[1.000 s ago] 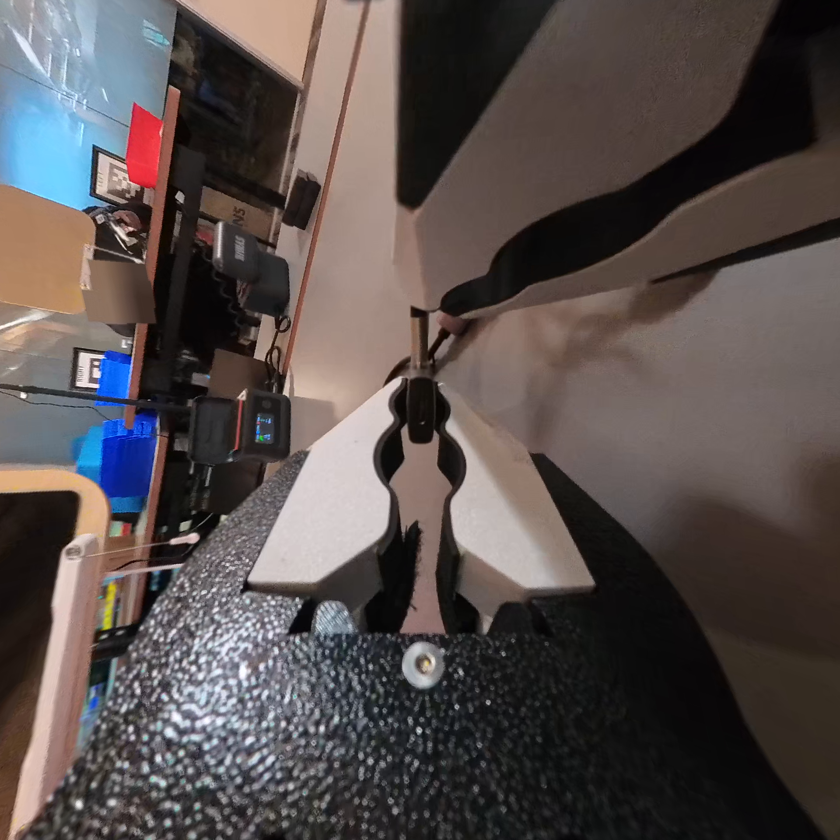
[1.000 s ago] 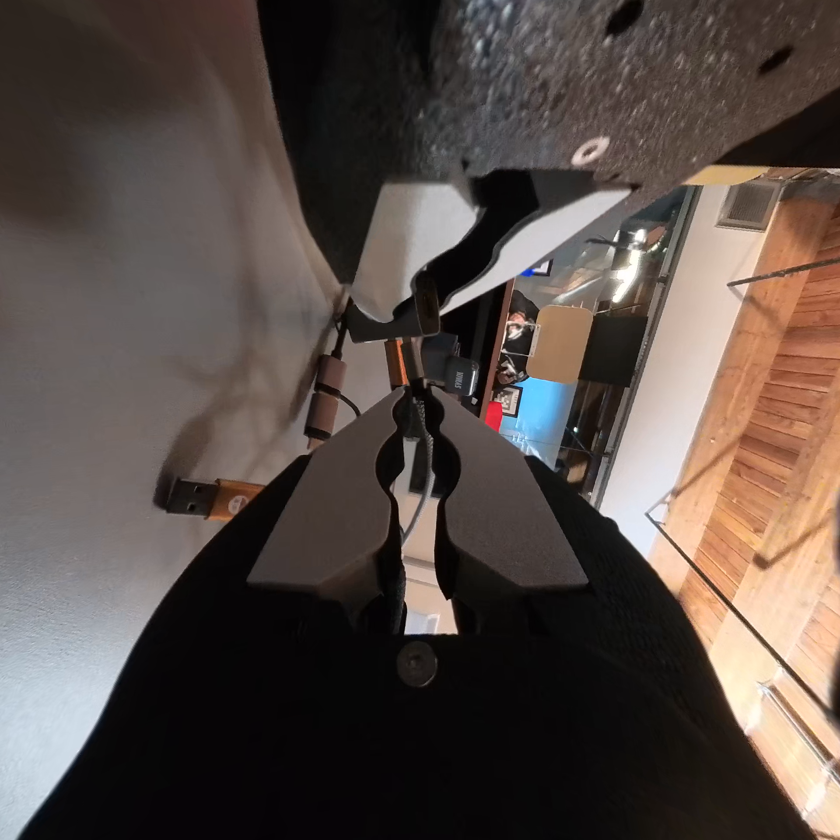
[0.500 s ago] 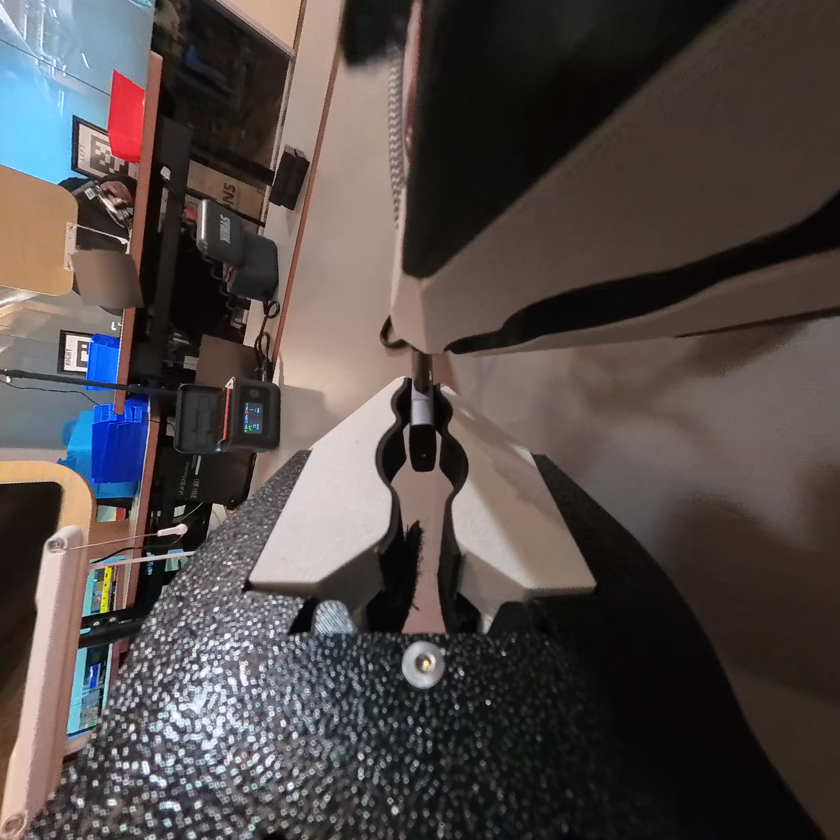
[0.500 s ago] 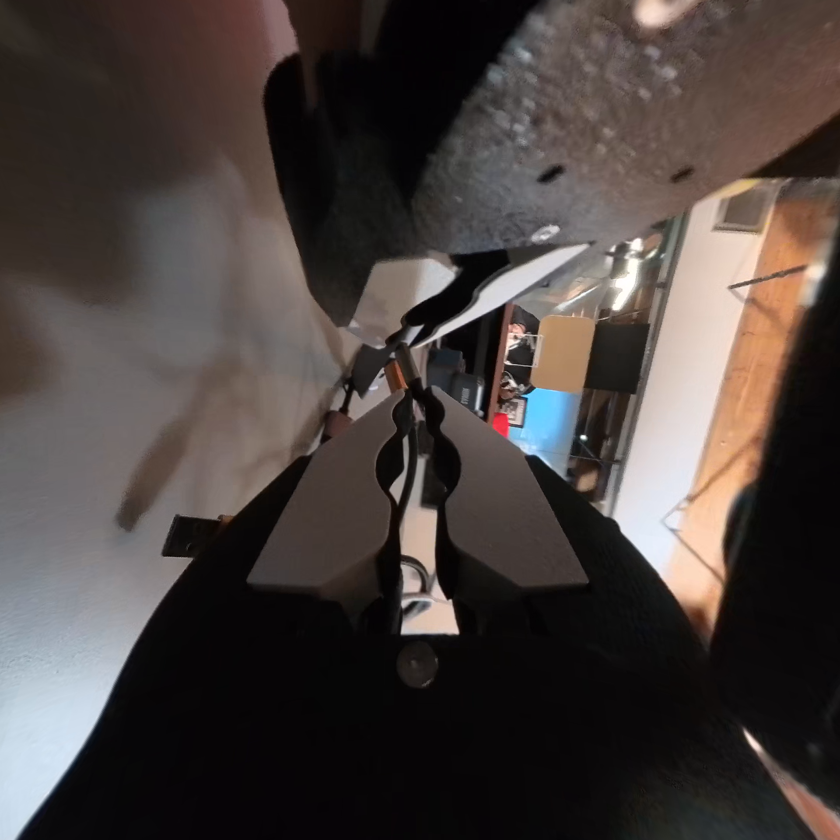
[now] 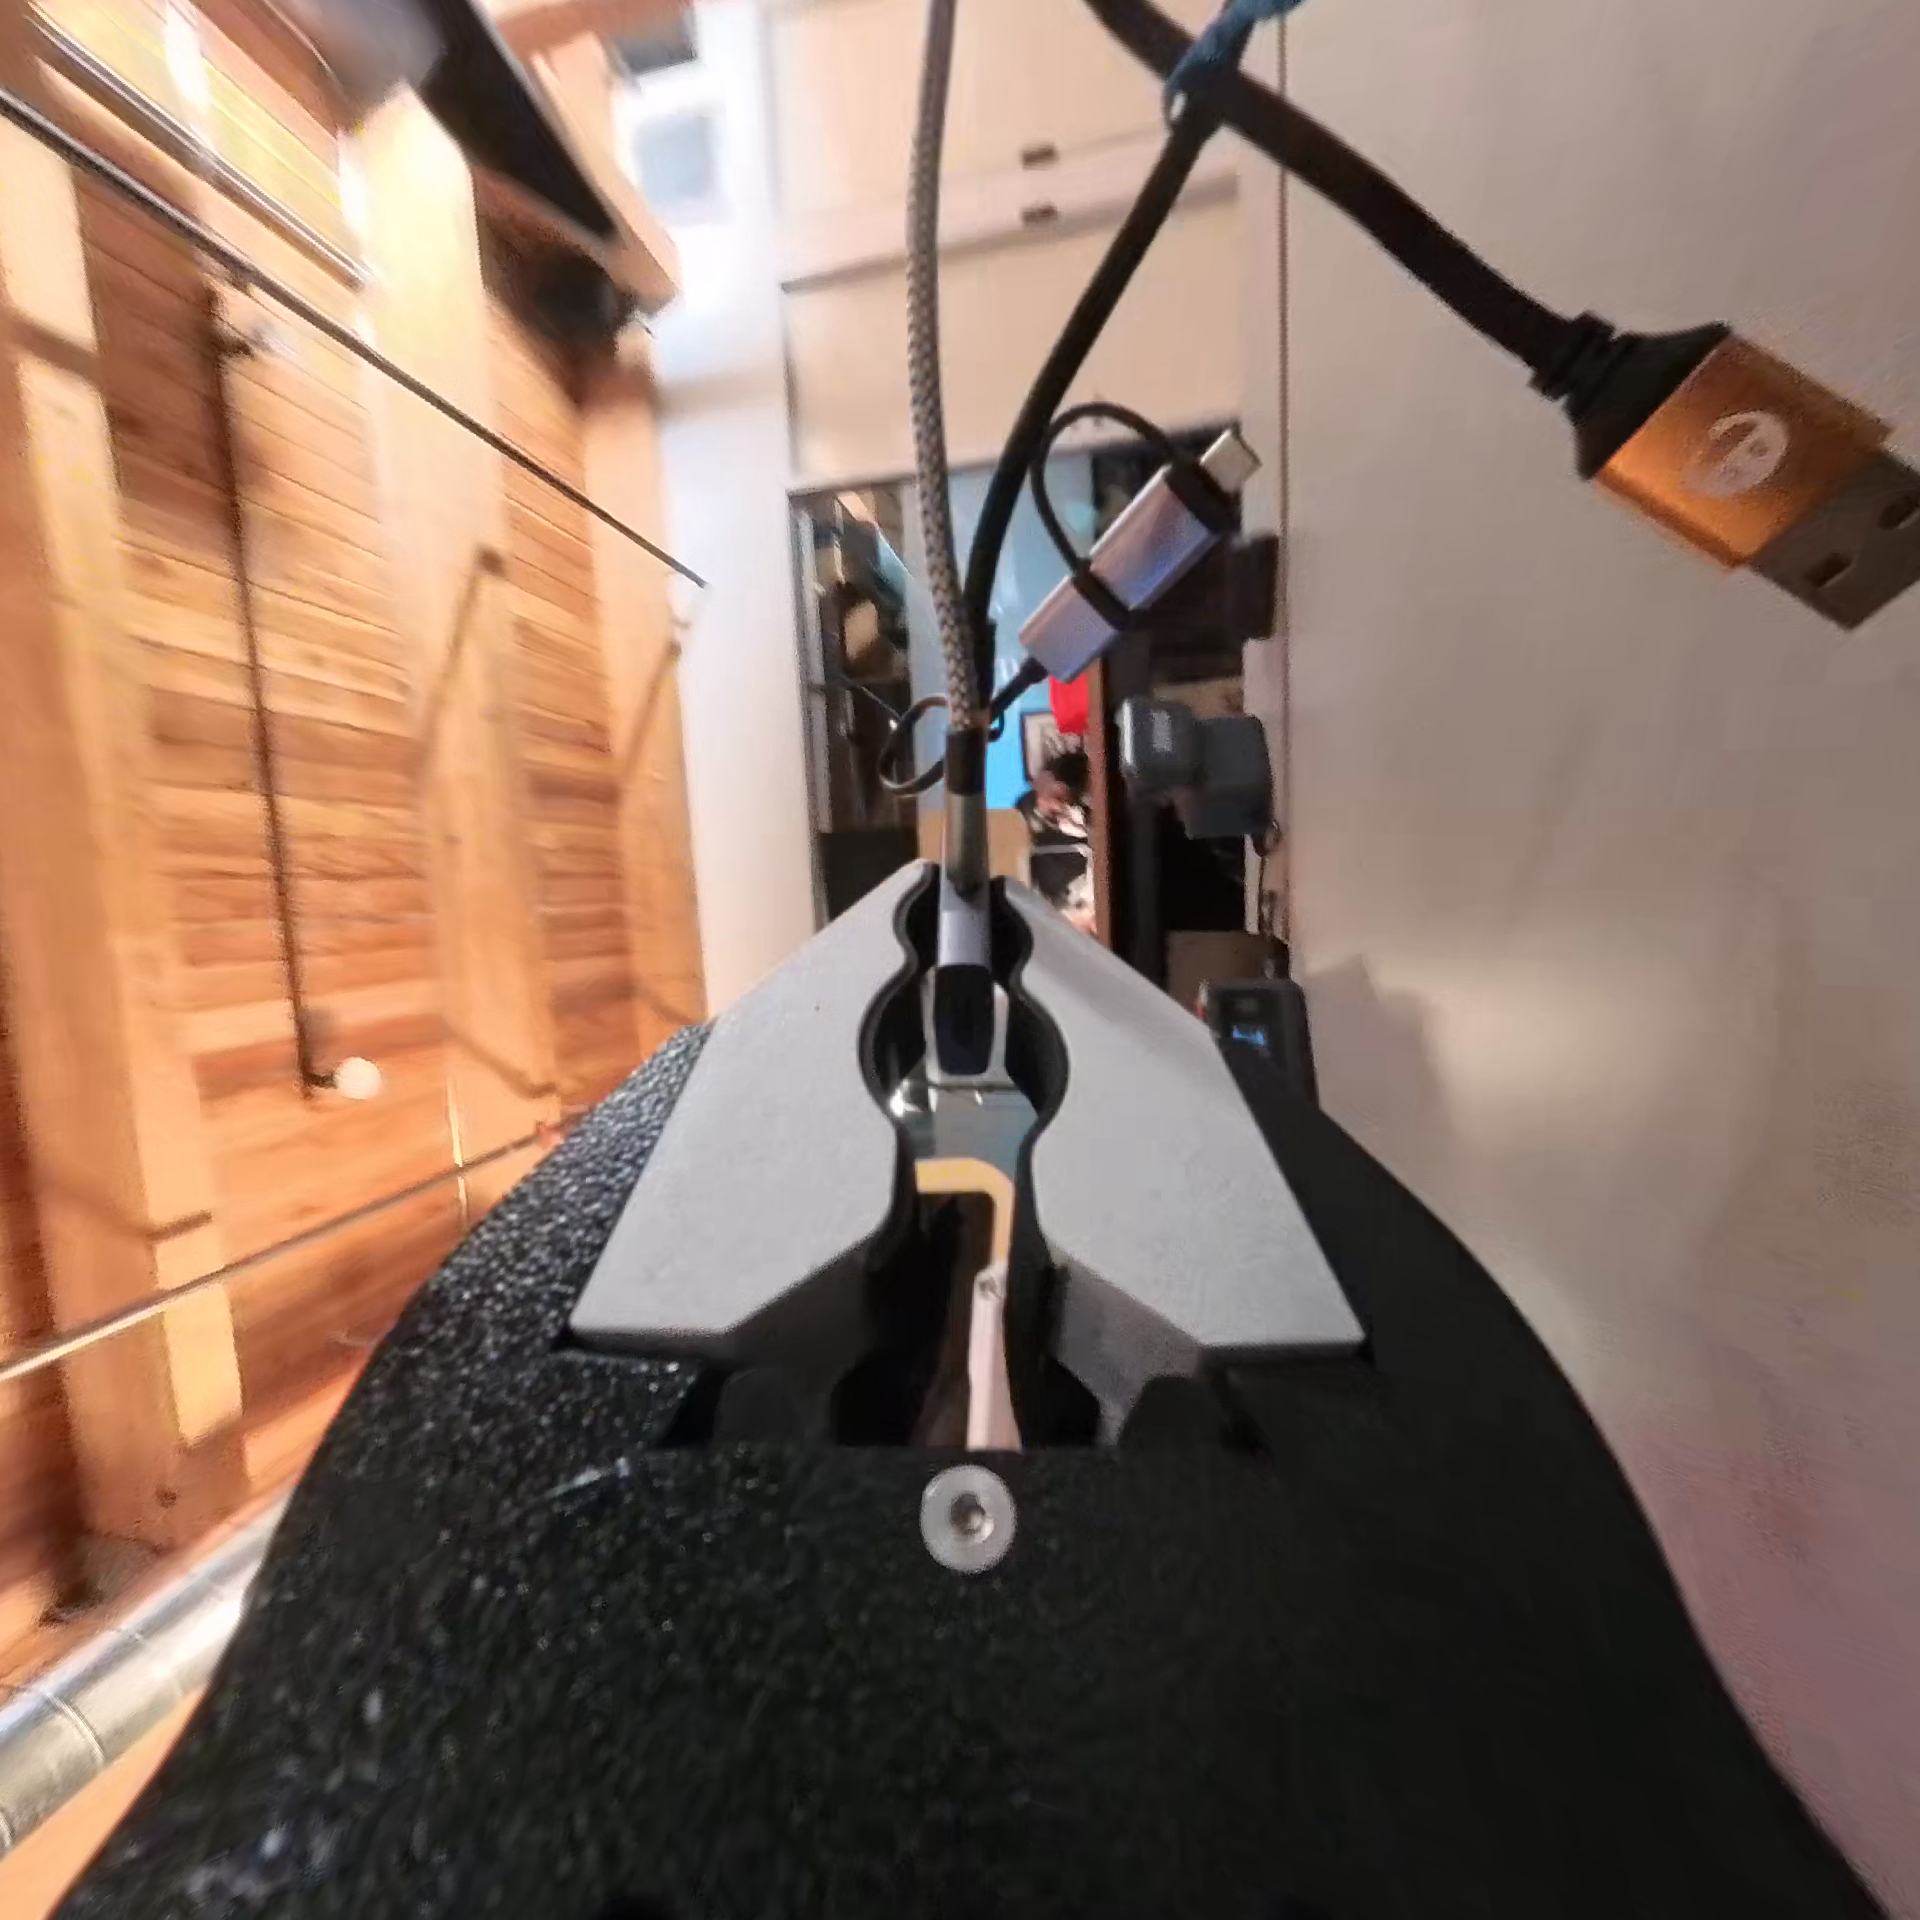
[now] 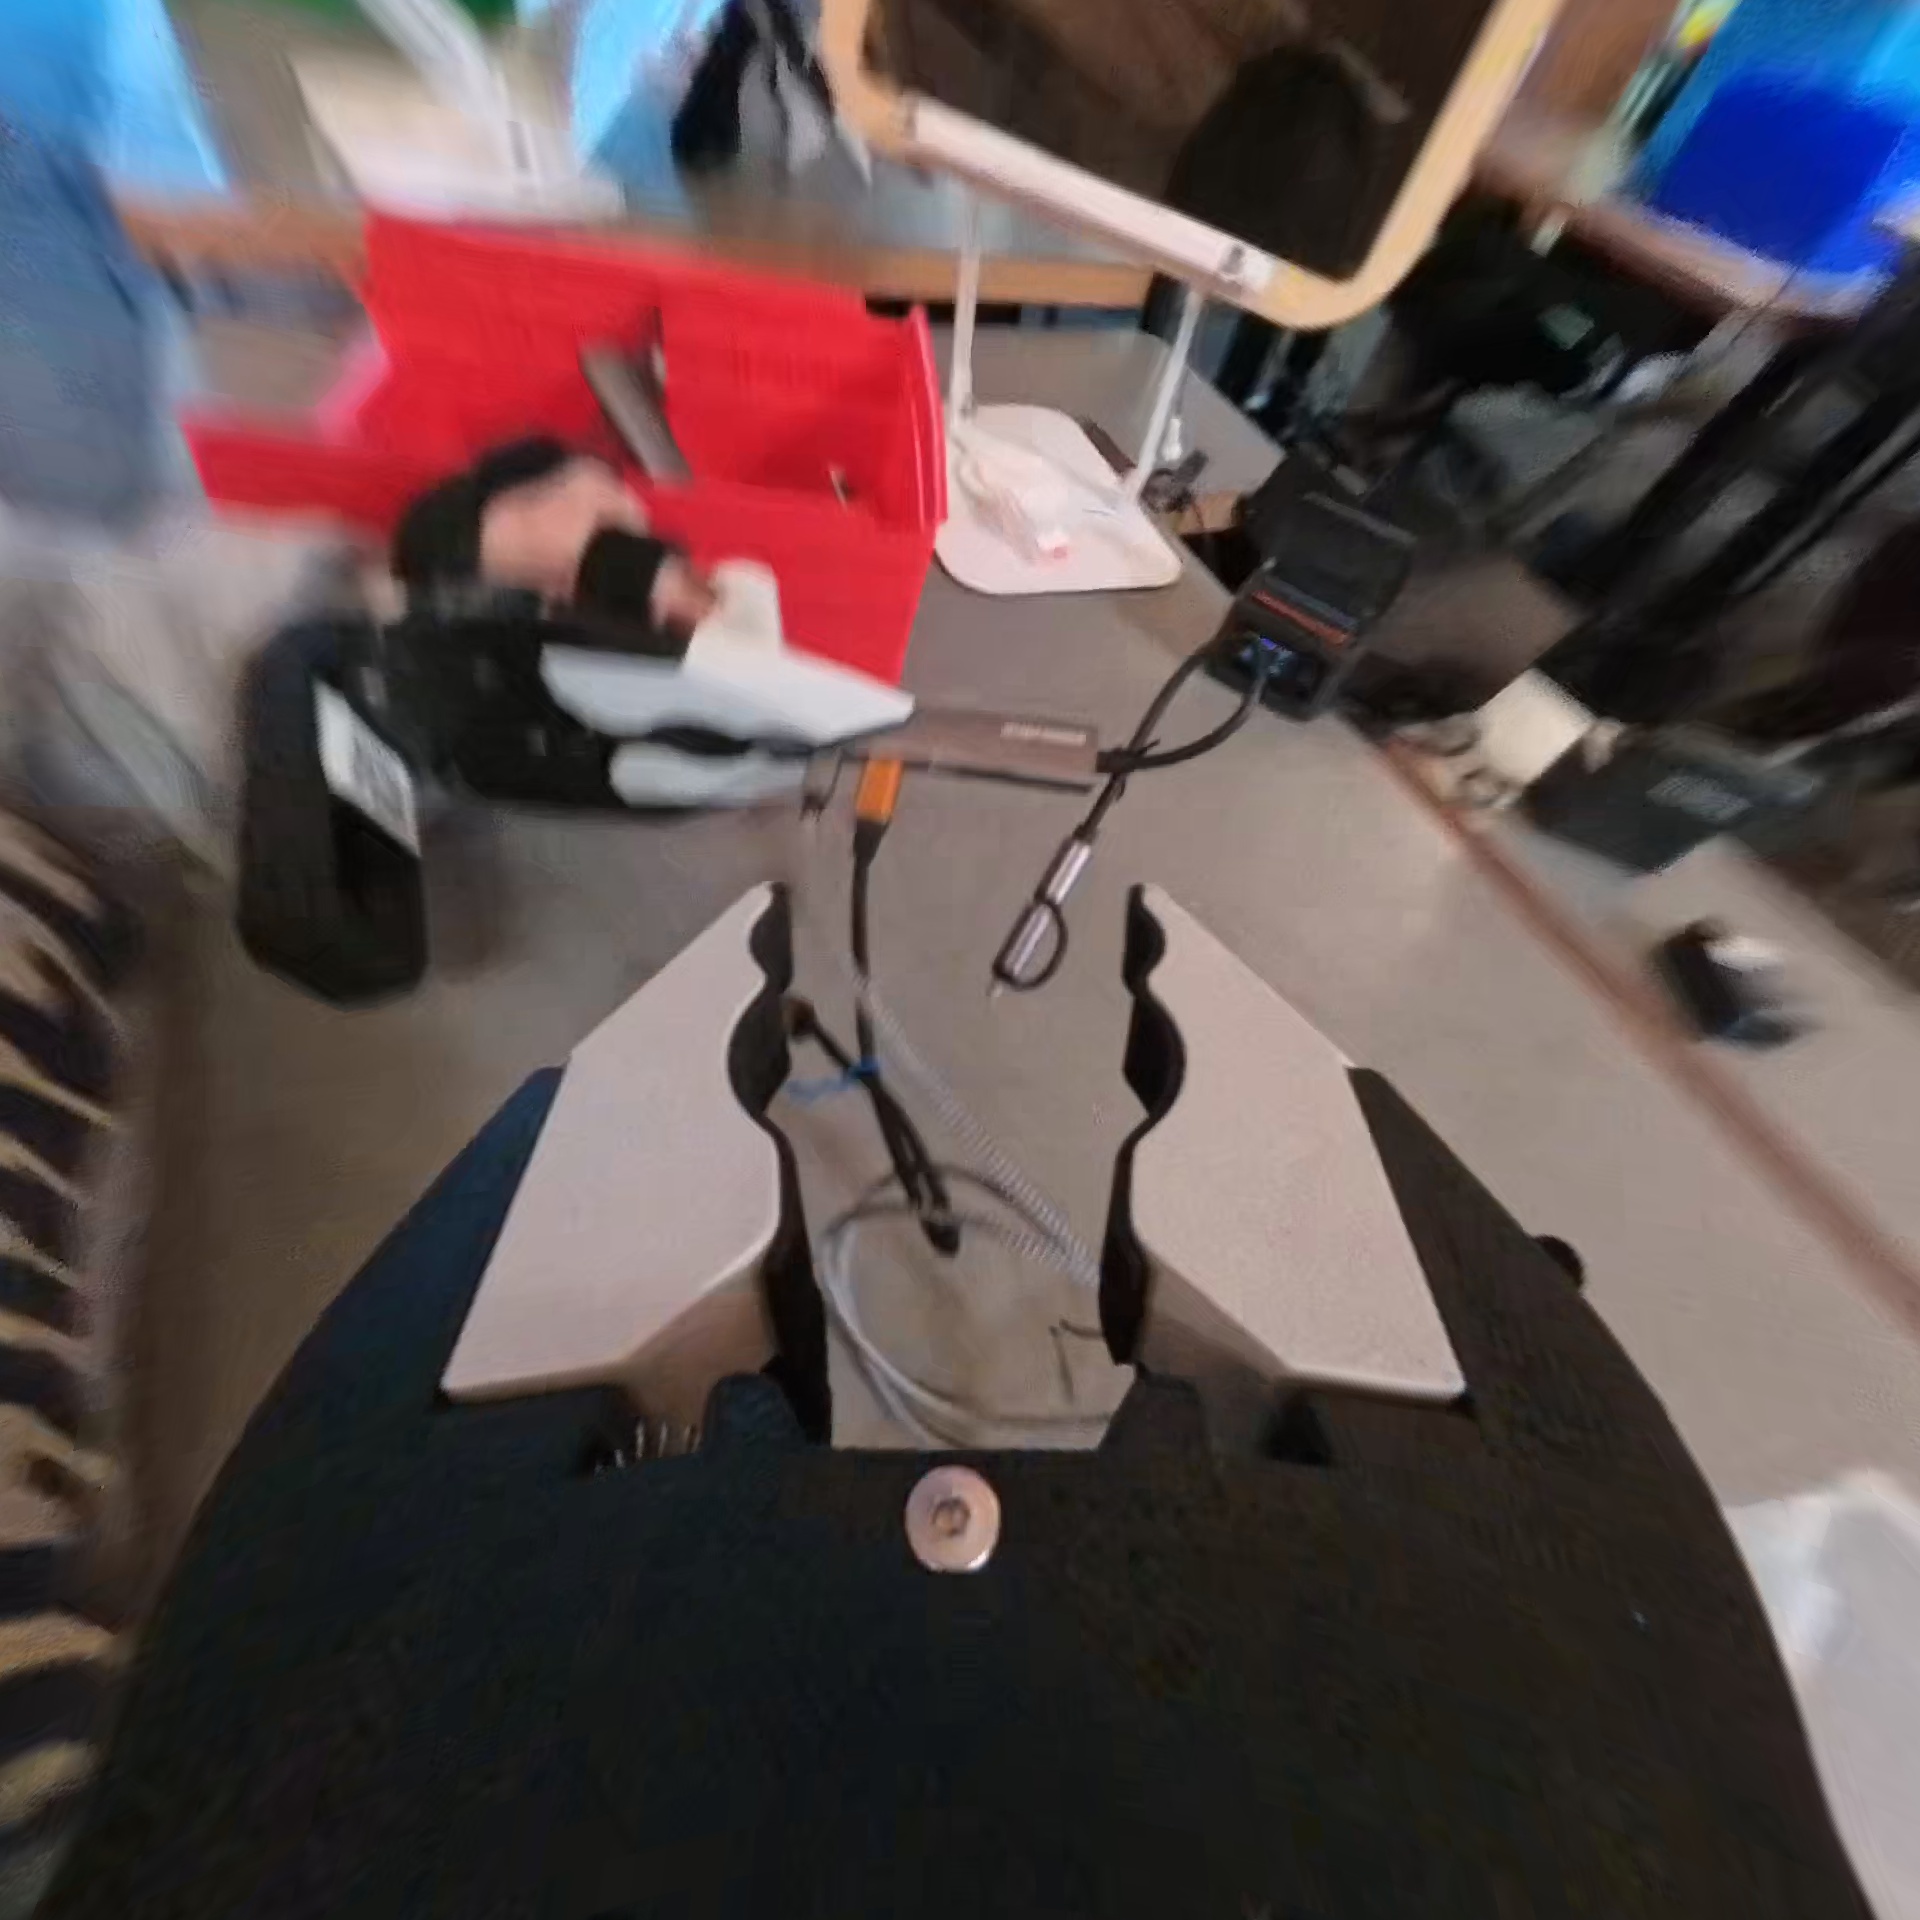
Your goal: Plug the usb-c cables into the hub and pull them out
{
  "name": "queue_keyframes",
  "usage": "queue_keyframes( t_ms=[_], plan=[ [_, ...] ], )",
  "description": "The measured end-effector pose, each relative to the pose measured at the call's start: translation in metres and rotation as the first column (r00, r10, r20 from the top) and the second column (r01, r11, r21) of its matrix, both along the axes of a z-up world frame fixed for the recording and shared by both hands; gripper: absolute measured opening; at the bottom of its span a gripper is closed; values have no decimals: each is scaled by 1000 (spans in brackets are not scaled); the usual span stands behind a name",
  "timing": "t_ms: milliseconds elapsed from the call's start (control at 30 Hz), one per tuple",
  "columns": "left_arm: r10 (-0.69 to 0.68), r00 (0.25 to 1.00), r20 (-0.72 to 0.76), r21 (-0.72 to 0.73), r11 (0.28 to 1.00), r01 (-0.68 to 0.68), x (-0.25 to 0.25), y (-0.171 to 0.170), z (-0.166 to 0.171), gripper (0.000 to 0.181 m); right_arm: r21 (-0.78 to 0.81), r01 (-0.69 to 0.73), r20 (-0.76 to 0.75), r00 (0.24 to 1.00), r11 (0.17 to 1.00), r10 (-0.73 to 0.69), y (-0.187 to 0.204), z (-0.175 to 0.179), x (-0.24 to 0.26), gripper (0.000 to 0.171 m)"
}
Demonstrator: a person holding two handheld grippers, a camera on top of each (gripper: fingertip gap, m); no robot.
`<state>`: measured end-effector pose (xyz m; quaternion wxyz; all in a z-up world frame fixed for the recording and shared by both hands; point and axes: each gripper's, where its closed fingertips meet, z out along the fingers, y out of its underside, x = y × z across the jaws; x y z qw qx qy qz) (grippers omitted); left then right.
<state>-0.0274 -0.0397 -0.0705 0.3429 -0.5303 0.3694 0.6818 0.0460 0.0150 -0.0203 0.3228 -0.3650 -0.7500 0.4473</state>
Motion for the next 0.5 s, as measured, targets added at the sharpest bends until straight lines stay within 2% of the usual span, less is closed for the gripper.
queue_keyframes(
  t_ms=[67, 100, 133, 200, 267, 333, 367, 433, 500],
  plan=[
    [-58, 998, -31, 32, 998, 59, 15, 2, 6, 7, -187, 81, 209, 977, 979, -41, 17, -7, -20, 75],
    [-79, 996, -41, 46, 996, 80, 21, 2, 9, 6, -256, 67, 345, 938, 964, 27, 12, -21, -23, 85],
    [-100, 994, -48, 63, 993, 103, 27, 2, 13, 6, -335, 70, 448, 889, 940, 94, 5, -32, -26, 85],
    [-131, 990, -58, 85, 987, 136, 37, 2, 18, 7, -517, 78, 542, 800, 853, 256, -15, -40, -30, 85],
    [-159, 985, -66, 93, 982, 165, 45, 2, 19, 6, -671, 81, 521, 758, 737, 391, -31, -32, -35, 73],
    [-195, 979, -63, 89, 976, 200, 52, 3, 17, 6, -746, 68, 480, 745, 662, 464, -38, -22, -37, 43],
    [-212, 976, -58, 111, 970, 217, 55, 2, 19, 7, -740, 58, 476, 749, 670, 461, -38, -23, -38, 19],
    [-243, 970, 8, 135, 961, 240, 56, 2, 20, 11, -753, 24, 454, 742, 658, 493, -39, -16, -32, 10],
    [-242, 964, 110, 176, 959, 221, 48, 3, 22, 29, -705, -9, 447, 771, 709, 454, -36, -6, -28, 7]
  ],
)
